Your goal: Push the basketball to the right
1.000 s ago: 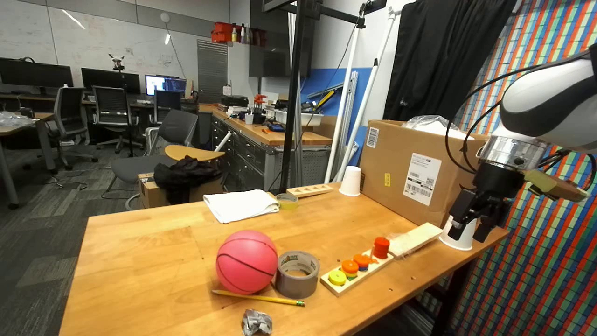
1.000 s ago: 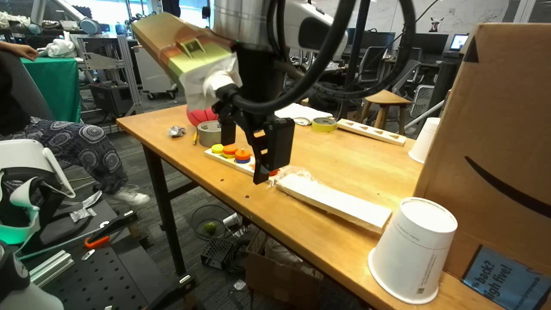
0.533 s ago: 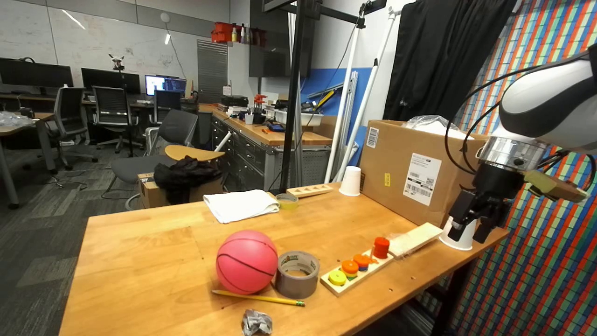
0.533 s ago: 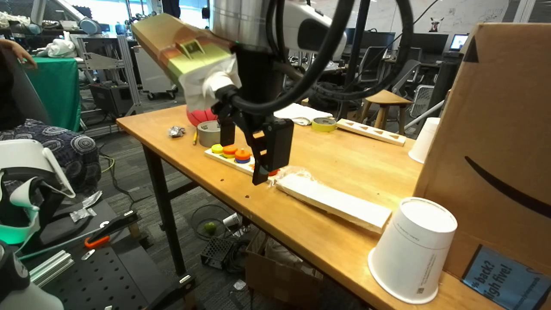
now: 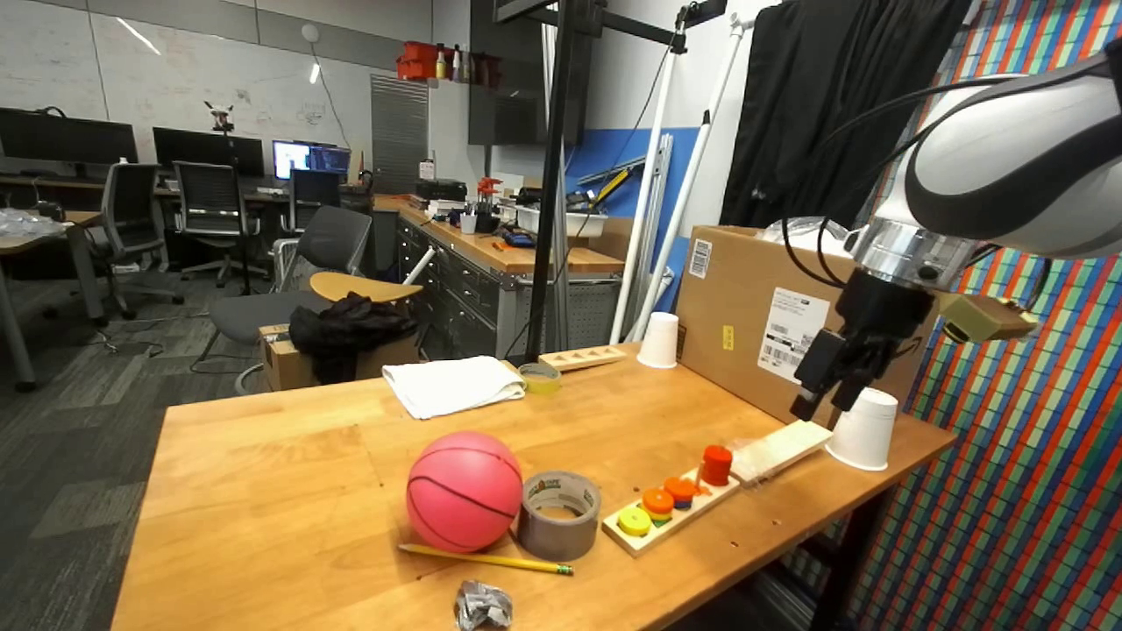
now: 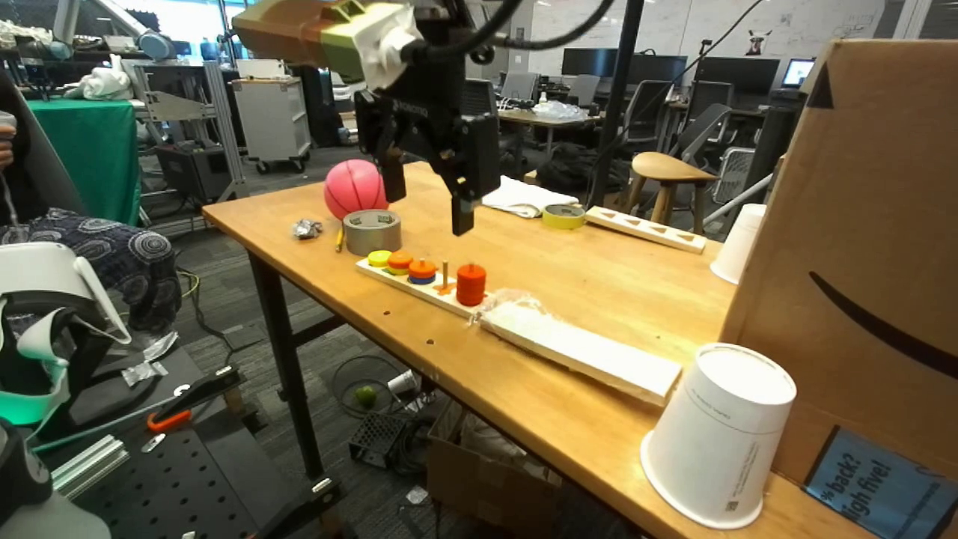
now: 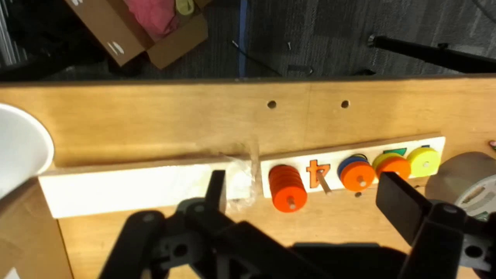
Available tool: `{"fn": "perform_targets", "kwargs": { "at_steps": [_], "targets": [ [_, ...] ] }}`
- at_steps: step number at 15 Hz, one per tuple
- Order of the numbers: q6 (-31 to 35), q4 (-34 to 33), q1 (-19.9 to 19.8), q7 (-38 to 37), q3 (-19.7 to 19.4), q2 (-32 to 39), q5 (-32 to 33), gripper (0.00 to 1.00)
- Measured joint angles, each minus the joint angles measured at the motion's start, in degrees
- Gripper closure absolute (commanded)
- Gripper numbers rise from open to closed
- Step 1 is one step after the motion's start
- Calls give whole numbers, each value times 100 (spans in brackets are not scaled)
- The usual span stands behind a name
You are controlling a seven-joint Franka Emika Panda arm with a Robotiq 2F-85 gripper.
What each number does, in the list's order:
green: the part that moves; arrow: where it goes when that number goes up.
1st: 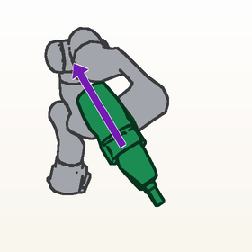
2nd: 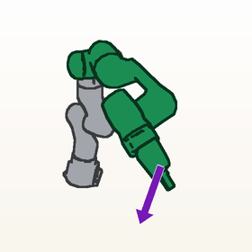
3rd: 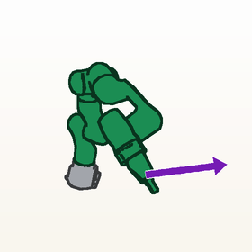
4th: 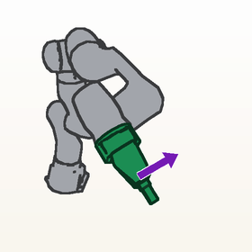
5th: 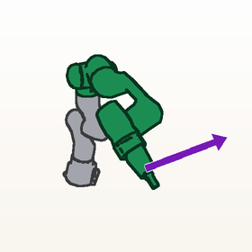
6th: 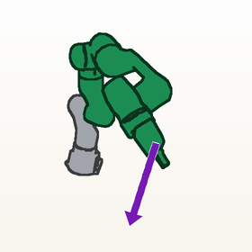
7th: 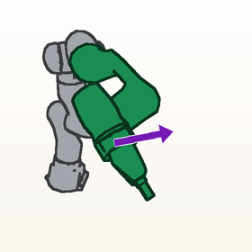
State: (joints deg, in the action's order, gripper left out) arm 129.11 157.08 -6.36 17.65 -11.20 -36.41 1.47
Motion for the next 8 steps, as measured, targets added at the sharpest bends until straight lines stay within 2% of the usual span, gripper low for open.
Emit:
{"fn": "perform_targets", "kwargs": {
  "at_steps": [3,8],
  "targets": [
    [198,1,445,-169,369,-253,-145,0],
    [750,7,1549,-812,1206,-279,-783,0]
  ]
}}
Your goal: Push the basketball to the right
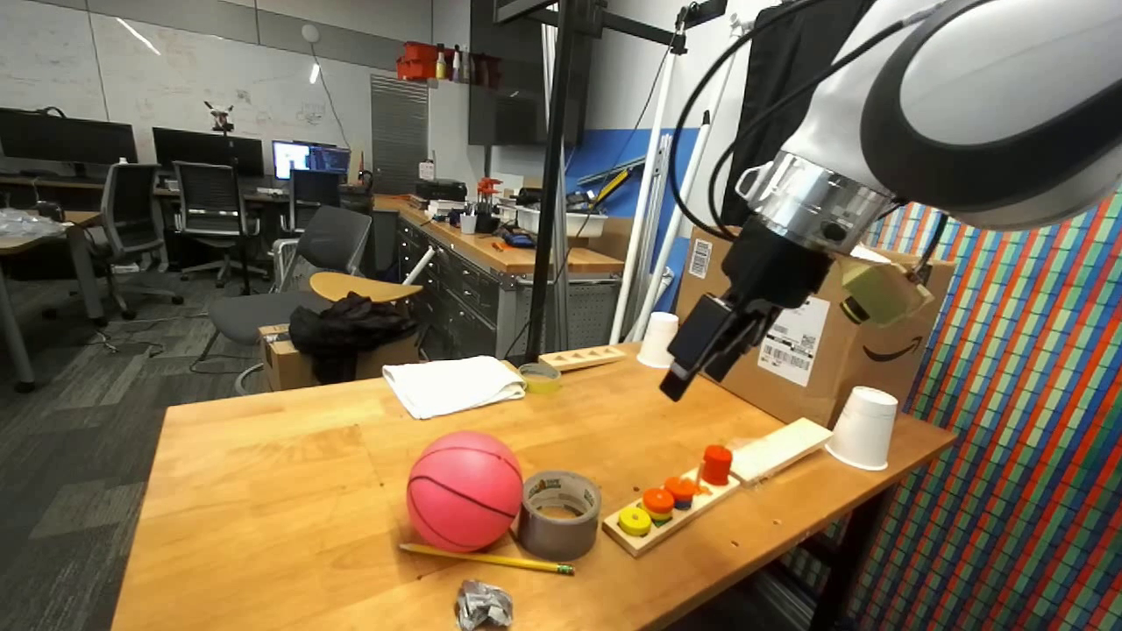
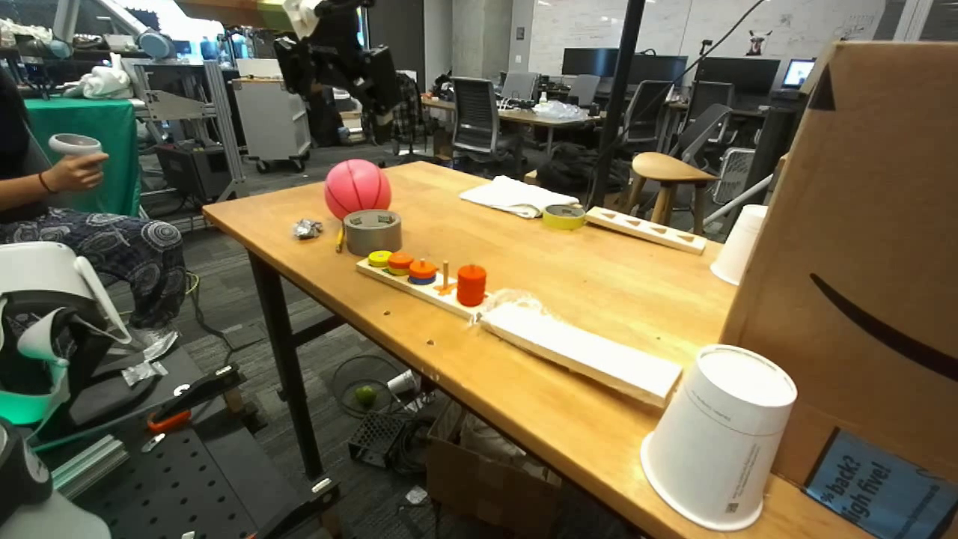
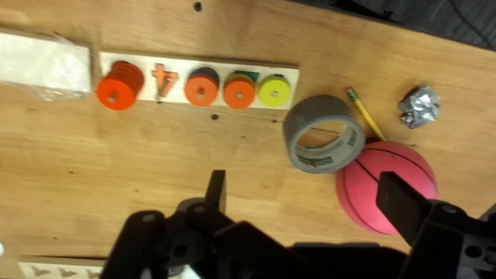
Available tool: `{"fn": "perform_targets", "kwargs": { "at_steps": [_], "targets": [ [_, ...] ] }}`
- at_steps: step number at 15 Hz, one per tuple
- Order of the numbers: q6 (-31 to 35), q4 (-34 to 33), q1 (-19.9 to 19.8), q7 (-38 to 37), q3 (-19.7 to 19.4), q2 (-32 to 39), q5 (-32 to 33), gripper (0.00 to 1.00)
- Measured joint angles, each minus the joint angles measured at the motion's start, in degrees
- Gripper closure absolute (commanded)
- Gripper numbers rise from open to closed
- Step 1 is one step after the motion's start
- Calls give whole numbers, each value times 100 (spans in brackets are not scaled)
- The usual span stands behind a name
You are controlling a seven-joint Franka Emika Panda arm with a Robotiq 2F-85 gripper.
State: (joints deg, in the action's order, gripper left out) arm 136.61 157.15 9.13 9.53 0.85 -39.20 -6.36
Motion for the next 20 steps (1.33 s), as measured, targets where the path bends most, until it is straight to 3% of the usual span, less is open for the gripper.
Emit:
{"fn": "perform_targets", "kwargs": {
  "at_steps": [5,10,13,20],
  "targets": [
    [896,44,1223,-477,850,486,-703,0],
    [2094,77,2291,-509,1280,1494,-1250,0],
    [2655,-83,2552,-490,1367,2142,-1246,0],
    [3040,-933,2526,-44,1250,3174,-1230,0]
  ]
}}
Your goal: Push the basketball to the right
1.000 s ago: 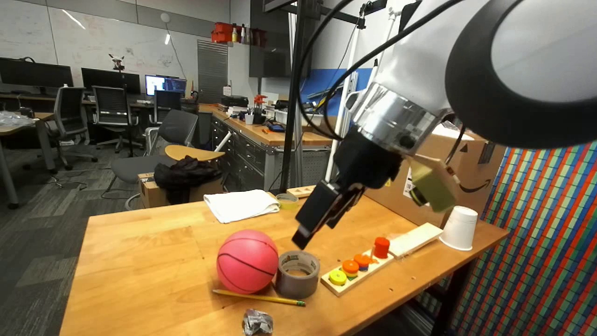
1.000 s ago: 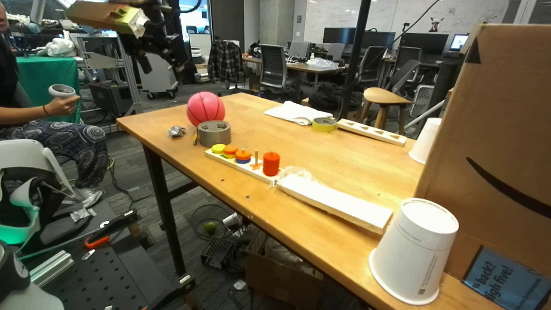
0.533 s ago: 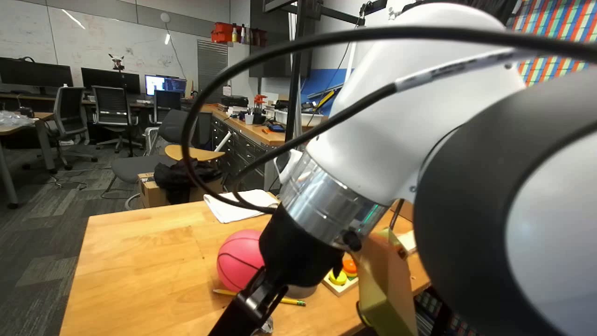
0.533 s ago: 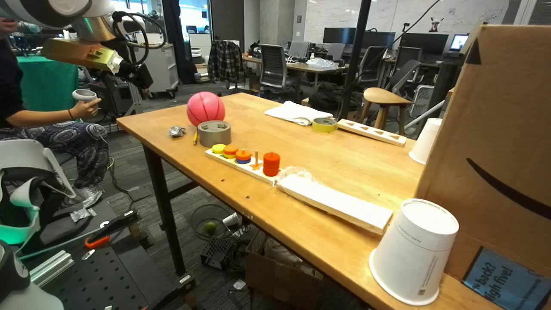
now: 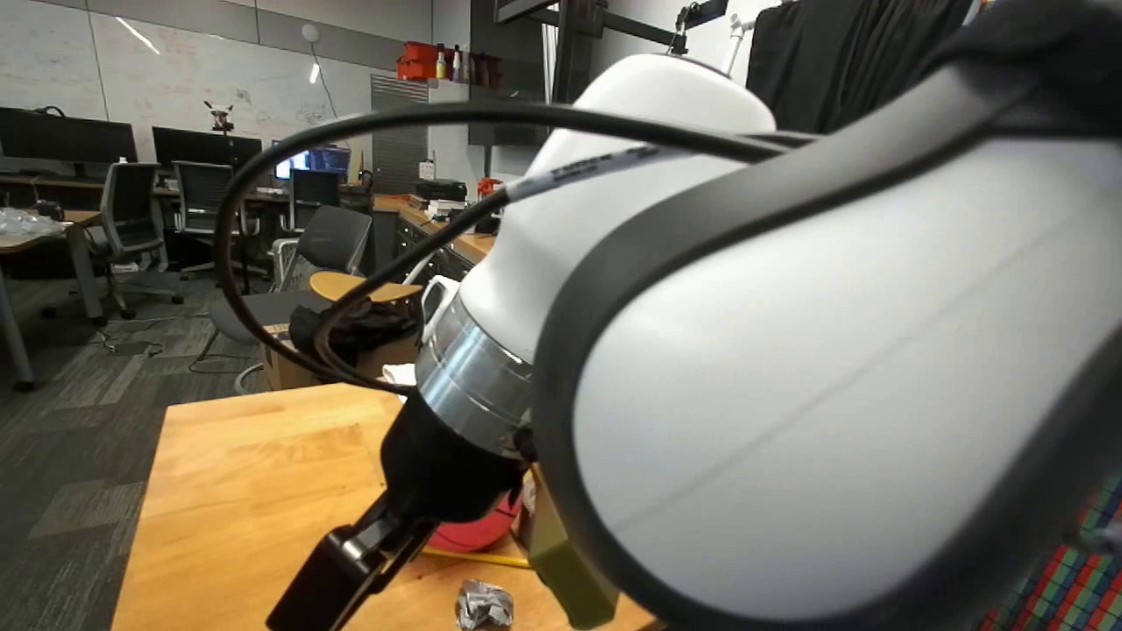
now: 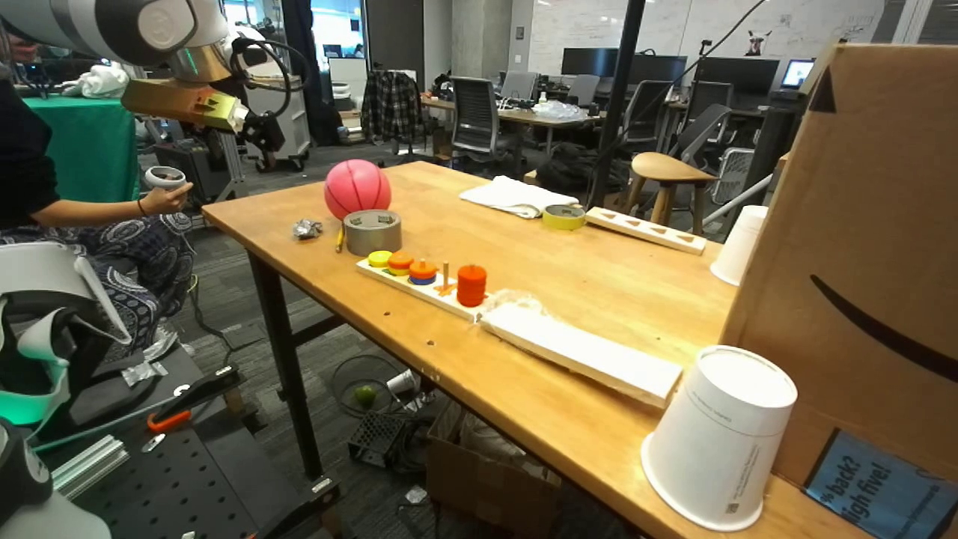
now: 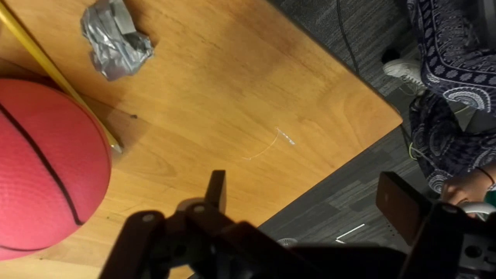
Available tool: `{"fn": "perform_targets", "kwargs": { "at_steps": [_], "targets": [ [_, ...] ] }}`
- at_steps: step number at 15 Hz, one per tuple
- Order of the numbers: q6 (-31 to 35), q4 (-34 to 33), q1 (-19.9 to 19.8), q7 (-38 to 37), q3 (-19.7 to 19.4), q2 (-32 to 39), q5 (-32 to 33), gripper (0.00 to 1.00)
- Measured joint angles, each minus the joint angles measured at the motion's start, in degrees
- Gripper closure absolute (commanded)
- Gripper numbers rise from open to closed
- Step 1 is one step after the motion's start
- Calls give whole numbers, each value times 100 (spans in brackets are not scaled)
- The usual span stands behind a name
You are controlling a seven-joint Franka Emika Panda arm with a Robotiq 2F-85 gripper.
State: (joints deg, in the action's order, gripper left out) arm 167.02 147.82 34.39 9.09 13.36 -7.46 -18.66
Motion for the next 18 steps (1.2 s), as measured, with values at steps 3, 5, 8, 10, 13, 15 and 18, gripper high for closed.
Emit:
{"fn": "perform_targets", "kwargs": {
  "at_steps": [3,5,8,10,13,15,18],
  "targets": [
    [0,-368,111,370,-6,455,-325,0],
    [5,-613,183,566,31,759,-508,0],
    [68,-921,189,664,43,1060,-502,0],
    [106,-1049,166,727,17,1142,-481,0],
    [127,-1142,89,868,-39,1186,-473,0],
    [138,-1182,15,957,-68,1238,-474,0],
    [226,-1253,-137,1095,-109,1394,-524,0]
  ]
}}
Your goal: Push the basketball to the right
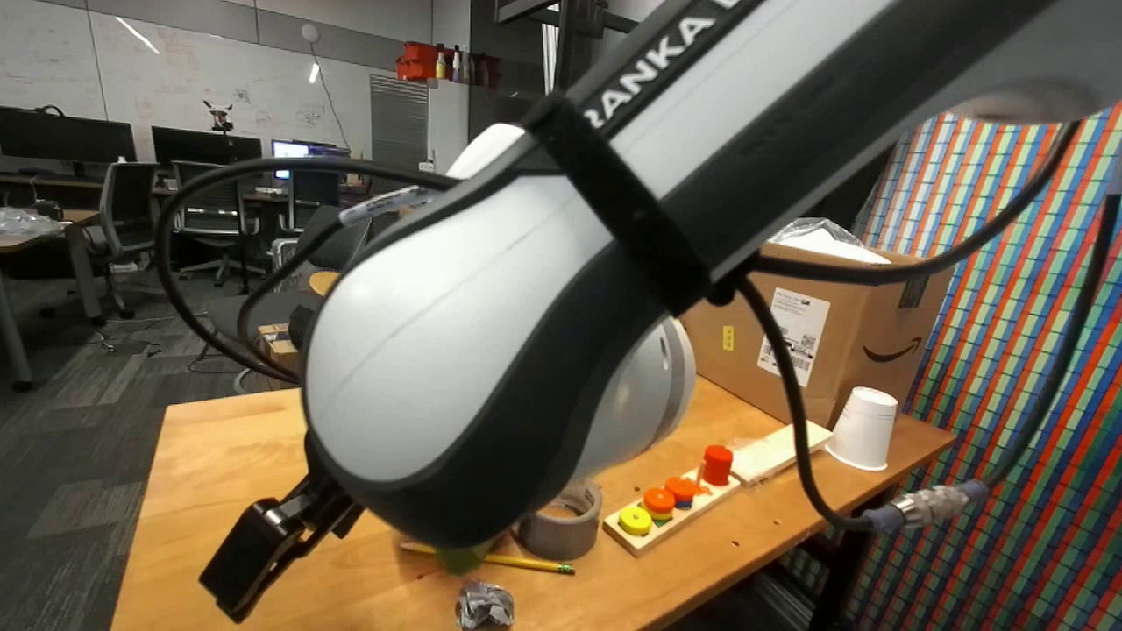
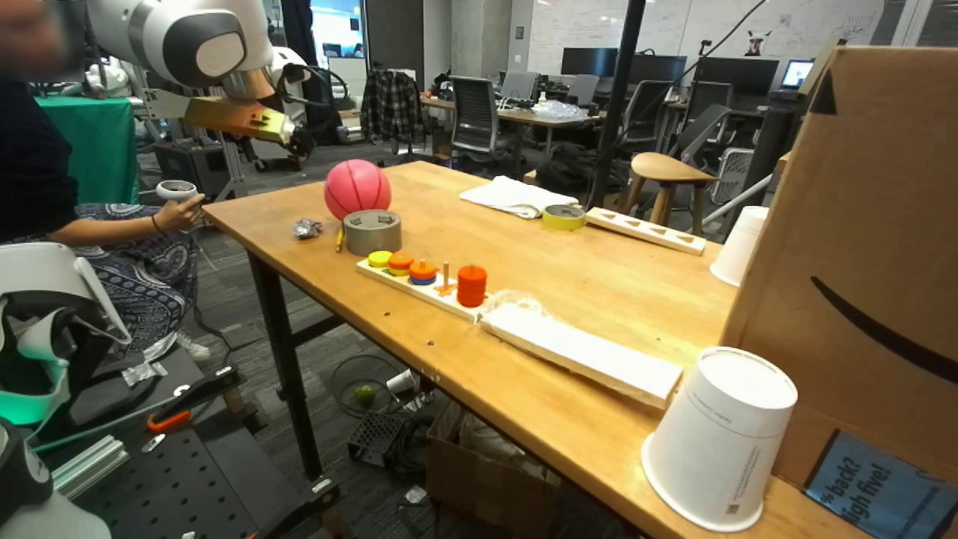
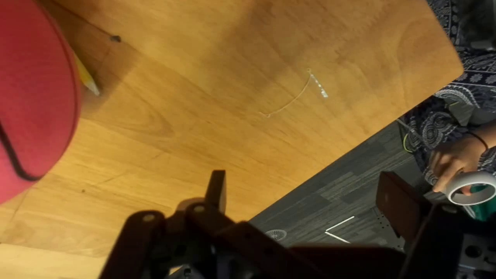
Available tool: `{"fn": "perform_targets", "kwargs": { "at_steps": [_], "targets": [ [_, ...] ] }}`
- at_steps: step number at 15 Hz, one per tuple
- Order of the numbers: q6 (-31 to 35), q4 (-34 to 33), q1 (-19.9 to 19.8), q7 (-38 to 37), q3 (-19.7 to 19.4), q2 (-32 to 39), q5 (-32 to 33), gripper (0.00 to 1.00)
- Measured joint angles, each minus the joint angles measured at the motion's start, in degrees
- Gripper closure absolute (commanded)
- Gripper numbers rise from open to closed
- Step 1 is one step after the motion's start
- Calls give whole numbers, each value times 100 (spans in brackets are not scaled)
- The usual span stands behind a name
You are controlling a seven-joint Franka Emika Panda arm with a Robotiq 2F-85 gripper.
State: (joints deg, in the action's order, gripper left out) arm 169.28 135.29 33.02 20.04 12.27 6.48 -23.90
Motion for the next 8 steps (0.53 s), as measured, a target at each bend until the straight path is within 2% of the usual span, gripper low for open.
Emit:
{"fn": "perform_targets", "kwargs": {
  "at_steps": [4,7,8],
  "targets": [
    [104,-51,-222,133,-204,158,125,0],
    [106,-16,-387,138,-617,227,553,0],
    [122,4,-577,76,-712,224,896,0]
  ]
}}
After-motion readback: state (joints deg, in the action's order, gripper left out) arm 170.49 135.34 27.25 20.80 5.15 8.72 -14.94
